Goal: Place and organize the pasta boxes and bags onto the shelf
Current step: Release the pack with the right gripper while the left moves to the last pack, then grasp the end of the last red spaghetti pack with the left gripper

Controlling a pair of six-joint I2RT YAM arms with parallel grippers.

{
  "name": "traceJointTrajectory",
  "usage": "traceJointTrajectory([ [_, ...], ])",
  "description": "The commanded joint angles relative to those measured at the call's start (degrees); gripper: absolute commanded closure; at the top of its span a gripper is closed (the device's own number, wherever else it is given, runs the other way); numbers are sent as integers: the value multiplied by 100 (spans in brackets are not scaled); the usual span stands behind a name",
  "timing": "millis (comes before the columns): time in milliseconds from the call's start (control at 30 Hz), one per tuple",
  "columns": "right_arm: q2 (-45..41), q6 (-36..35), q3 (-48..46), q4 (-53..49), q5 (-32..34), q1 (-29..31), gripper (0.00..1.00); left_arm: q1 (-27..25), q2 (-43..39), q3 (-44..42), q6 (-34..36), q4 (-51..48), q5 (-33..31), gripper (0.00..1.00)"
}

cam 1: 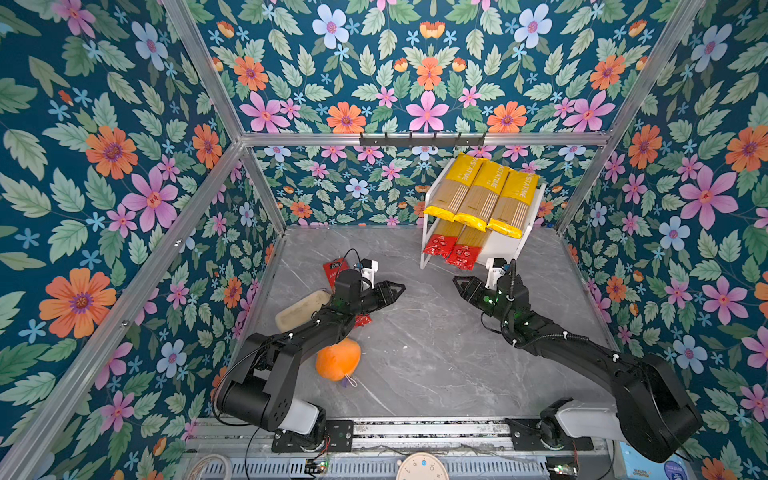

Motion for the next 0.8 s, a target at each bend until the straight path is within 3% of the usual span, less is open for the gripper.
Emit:
traceJointTrajectory([
  [0,9,110,7,-90,186,181,52,70,-103,123,635,-947,-706,47],
  [167,230,238,24,41,255,450,52,154,-253,240,1243,-1918,-1758,38],
  [433,610,391,153,311,164,552,52,437,-454,197,1341,-2861,-3093,29],
  [567,724,404,218,364,114,567,52,586,-537,48,1265,-2940,-3407,27],
  [767,797,415,237,419,100,589,53,693,-84,-14,1256,-2624,-3266,25],
])
